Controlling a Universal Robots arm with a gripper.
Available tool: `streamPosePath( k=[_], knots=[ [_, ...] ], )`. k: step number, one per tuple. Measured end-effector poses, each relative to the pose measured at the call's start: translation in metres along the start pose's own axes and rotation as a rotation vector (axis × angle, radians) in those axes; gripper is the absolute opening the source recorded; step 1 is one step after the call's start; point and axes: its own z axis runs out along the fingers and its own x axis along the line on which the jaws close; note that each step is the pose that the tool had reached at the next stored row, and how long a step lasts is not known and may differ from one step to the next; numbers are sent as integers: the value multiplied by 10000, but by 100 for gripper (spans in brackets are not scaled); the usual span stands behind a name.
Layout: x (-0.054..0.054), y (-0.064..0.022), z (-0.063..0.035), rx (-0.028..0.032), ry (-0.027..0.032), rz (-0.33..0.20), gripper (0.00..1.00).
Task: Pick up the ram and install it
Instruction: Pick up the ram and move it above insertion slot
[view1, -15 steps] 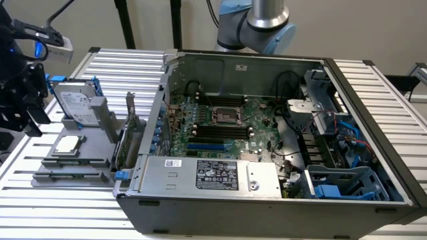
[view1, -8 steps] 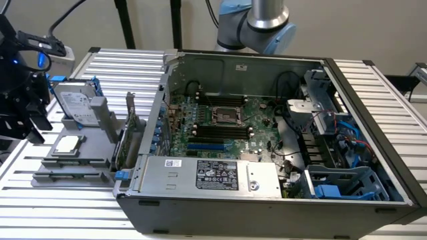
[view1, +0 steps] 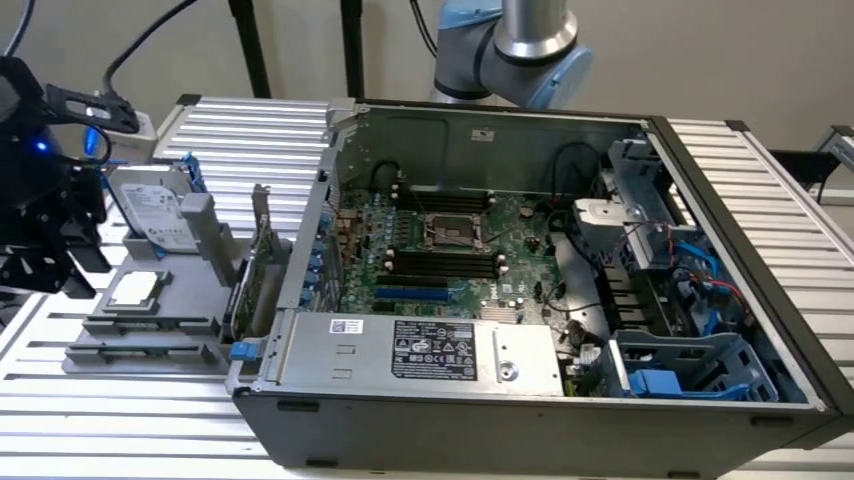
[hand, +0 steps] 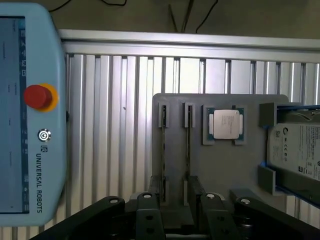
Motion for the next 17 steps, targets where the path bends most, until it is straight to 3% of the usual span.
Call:
streamPosePath(
  k=[17],
  knots=[
    [43,-27,307,0,-36,-2,36]
  ],
)
